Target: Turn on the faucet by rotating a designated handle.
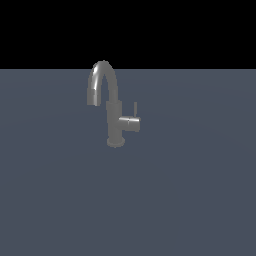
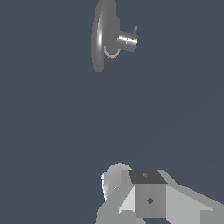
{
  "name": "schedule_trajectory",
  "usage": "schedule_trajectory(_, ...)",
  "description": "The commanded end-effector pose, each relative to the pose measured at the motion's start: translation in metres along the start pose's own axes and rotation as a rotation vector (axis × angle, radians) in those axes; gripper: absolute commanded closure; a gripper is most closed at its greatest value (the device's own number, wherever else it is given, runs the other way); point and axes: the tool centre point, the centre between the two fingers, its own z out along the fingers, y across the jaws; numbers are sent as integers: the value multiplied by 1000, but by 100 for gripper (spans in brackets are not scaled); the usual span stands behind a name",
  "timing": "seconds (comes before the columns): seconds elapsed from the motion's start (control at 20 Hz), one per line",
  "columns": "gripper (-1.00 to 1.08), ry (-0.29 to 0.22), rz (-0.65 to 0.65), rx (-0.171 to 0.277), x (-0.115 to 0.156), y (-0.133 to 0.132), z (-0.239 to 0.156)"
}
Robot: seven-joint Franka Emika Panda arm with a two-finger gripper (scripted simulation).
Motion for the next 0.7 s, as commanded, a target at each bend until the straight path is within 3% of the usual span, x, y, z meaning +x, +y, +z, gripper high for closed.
schedule_trajectory(0.0, 108, 0, 0, 0, 0, 0, 0)
schedule_trajectory(0.35, 108, -15, 19, 19, 7, -1, 1)
schedule_trajectory(0.65, 108, -51, 68, 68, 25, -2, 3)
